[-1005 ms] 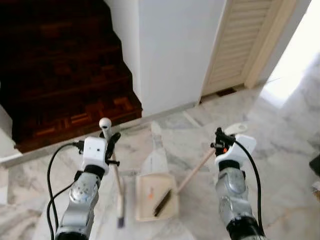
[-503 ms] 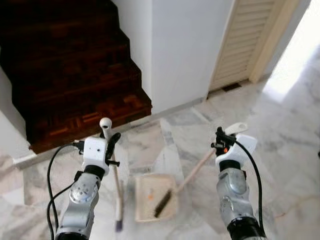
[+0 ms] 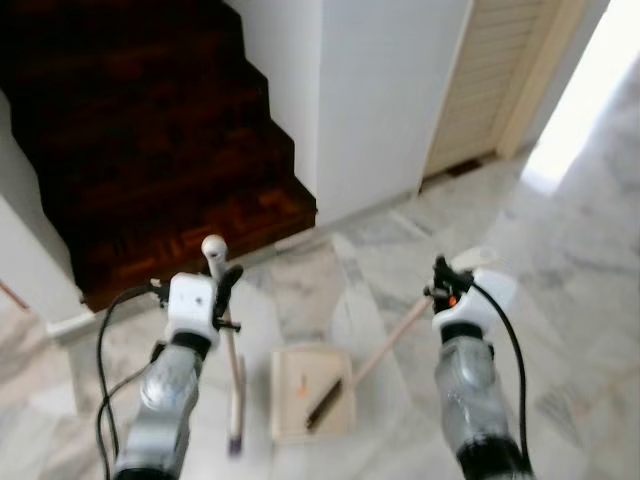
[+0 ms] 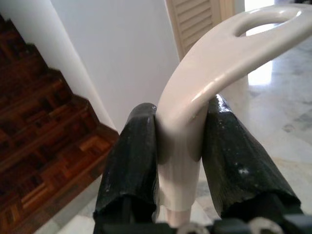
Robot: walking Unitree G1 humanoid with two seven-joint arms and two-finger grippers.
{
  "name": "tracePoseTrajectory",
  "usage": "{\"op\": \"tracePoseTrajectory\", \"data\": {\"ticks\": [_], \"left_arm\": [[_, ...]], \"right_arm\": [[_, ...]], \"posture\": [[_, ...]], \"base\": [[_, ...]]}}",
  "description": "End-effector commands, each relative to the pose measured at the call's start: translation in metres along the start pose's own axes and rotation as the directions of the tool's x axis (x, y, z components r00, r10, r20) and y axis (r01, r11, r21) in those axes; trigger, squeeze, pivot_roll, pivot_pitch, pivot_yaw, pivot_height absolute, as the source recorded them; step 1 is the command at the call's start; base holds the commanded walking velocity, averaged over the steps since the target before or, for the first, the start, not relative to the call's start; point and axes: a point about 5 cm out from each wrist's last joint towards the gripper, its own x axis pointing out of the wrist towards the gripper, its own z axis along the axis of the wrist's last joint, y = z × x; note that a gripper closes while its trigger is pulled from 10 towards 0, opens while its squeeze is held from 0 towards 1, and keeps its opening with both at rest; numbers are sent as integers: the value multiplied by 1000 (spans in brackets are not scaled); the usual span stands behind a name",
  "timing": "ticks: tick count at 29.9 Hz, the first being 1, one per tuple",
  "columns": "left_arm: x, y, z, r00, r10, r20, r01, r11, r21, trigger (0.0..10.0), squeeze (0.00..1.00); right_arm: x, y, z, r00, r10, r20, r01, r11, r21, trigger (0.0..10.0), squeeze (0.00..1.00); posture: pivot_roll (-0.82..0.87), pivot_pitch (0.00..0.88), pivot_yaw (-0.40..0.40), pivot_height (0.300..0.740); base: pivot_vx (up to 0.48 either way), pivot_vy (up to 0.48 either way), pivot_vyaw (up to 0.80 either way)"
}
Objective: Sweep floor
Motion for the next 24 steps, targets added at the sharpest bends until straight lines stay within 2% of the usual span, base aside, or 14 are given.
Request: {"op": "tracePoseTrajectory", "data": {"ticks": [1,24], "left_arm": [[1,5,8,999,7,41,-7,1000,10,10000,0],[0,8,10,999,12,39,-12,1000,16,10000,0]], "right_arm": [[6,9,13,998,26,60,-26,1000,1,10000,0],[5,9,14,998,19,61,-20,1000,2,10000,0]], "posture": [[33,0,-13,740],[44,12,-7,740]], "base": [[0,368,0],[0,368,0]]}}
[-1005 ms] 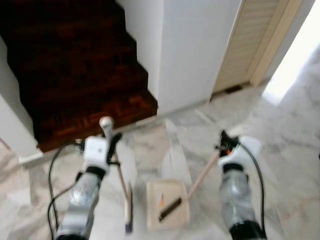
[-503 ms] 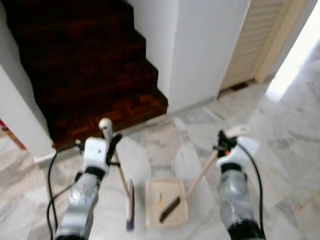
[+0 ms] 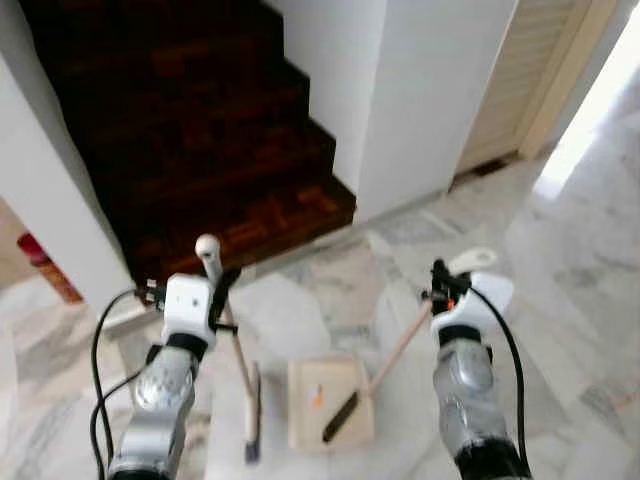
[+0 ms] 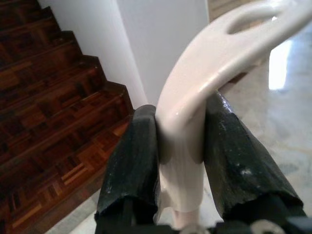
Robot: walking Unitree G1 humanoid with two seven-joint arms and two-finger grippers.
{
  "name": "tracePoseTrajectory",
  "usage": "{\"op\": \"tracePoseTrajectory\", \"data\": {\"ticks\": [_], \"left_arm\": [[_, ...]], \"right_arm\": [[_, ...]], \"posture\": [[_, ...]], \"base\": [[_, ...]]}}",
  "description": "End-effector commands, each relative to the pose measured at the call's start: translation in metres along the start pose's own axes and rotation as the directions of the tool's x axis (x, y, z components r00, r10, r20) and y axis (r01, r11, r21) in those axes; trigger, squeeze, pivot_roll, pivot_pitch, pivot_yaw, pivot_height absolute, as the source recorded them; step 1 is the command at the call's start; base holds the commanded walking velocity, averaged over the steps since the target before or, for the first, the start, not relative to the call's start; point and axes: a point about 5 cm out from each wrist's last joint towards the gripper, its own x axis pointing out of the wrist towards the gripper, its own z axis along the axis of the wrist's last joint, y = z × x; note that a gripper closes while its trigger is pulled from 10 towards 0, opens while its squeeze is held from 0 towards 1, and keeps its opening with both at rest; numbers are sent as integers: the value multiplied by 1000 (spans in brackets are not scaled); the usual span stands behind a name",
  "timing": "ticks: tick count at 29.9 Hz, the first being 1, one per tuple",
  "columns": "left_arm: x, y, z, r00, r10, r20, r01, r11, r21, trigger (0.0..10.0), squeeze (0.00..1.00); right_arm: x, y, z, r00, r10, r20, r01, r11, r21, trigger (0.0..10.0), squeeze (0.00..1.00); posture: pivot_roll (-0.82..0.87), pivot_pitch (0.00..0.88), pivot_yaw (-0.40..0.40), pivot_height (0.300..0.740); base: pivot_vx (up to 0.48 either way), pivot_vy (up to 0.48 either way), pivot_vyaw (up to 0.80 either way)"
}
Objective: Sweep floor
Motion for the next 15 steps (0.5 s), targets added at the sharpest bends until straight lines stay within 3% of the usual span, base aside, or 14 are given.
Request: {"op": "tracePoseTrajectory", "data": {"ticks": [1,10,15], "left_arm": [[4,-1,12,999,-9,49,8,1000,7,10000,0],[5,-1,12,999,-7,48,6,1000,8,10000,0],[5,0,12,999,-2,46,1,1000,8,10000,0]], "right_arm": [[3,-2,10,999,-16,49,15,1000,24,10000,0],[4,0,12,998,3,59,-3,1000,12,10000,0],[3,1,12,998,15,57,-15,1000,7,10000,0]], "posture": [[44,12,-7,740],[45,32,-7,740],[46,34,-8,740]], "base": [[0,368,0],[0,368,0],[0,370,705]]}}
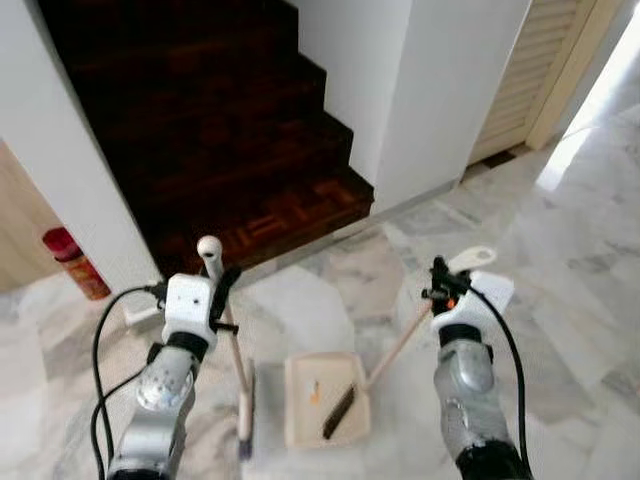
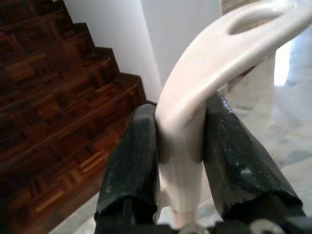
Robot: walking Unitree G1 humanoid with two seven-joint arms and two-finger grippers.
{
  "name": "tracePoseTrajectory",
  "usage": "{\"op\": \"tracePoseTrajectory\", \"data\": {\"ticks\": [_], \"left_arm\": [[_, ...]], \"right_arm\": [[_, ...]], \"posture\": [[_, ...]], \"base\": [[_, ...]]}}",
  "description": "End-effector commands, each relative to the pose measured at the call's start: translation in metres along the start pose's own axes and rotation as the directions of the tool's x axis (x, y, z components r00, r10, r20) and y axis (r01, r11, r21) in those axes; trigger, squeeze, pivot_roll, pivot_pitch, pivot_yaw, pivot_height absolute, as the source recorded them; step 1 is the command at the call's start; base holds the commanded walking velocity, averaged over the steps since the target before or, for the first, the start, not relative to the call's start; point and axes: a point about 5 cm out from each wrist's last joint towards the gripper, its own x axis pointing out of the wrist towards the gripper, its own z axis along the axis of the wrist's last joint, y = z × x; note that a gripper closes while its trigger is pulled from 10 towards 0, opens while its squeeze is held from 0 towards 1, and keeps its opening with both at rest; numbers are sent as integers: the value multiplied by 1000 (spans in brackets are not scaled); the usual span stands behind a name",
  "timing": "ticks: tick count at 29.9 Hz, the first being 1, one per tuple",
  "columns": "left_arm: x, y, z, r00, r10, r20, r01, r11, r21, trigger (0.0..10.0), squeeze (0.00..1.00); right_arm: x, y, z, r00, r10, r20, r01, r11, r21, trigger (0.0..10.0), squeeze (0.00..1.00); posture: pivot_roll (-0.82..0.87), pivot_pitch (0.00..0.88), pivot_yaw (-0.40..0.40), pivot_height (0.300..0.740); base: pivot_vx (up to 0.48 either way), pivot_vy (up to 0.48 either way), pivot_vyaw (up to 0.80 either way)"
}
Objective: Sweep floor
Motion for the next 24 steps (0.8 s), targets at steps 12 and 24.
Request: {"op": "tracePoseTrajectory", "data": {"ticks": [12,24], "left_arm": [[3,5,11,999,10,46,-11,1000,13,10000,0],[3,5,11,999,11,45,-12,1000,10,10000,0]], "right_arm": [[4,8,9,999,38,37,-39,999,34,10000,0],[4,11,10,997,61,43,-62,998,25,10000,0]], "posture": [[45,37,-7,740],[45,38,-10,740]], "base": [[0,369,320],[0,369,174]]}}
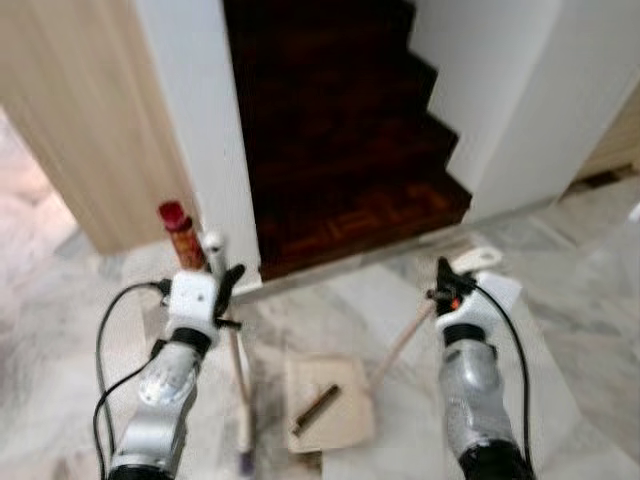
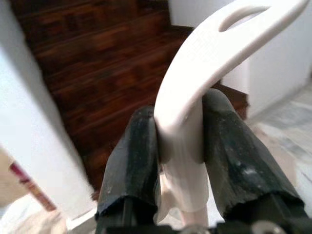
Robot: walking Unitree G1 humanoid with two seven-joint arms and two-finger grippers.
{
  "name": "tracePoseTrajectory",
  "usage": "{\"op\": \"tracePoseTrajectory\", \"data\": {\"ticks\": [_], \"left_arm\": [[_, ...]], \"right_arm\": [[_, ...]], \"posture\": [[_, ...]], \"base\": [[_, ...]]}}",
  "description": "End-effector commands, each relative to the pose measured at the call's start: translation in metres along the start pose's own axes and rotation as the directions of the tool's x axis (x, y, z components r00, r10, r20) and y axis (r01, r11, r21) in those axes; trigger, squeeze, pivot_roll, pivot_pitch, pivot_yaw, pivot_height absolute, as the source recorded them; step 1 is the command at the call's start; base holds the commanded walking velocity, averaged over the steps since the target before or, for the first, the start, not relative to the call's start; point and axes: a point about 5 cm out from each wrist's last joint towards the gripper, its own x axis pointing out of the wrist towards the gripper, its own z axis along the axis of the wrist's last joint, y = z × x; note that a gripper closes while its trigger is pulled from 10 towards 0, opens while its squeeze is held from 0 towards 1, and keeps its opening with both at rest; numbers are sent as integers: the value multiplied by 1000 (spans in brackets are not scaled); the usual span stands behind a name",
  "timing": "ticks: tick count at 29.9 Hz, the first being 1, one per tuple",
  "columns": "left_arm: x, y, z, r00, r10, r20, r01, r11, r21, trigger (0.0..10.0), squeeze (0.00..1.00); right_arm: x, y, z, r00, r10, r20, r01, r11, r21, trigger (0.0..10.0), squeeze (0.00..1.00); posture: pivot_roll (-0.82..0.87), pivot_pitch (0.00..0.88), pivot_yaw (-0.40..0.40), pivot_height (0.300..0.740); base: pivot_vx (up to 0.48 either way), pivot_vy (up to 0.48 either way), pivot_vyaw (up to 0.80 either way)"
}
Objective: Sweep floor
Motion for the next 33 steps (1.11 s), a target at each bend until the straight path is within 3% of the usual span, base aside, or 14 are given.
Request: {"op": "tracePoseTrajectory", "data": {"ticks": [1,8,21,33], "left_arm": [[2,0,8,999,-5,35,4,1000,21,10000,0],[2,-1,8,999,-5,36,4,1000,20,10000,0],[1,-1,8,999,-7,35,6,1000,22,10000,0],[2,0,8,999,-9,37,8,1000,22,10000,0]], "right_arm": [[5,3,12,998,5,56,-8,999,41,10000,0],[5,3,12,998,9,54,-12,999,44,10000,0],[4,6,11,998,26,53,-29,999,44,10000,0],[5,8,11,998,28,52,-31,998,52,10000,0]], "posture": [[45,38,-10,740],[44,38,-10,740],[49,32,-9,740],[49,30,-7,740]], "base": [[0,364,456],[0,368,0],[0,367,673],[0,359,0]]}}
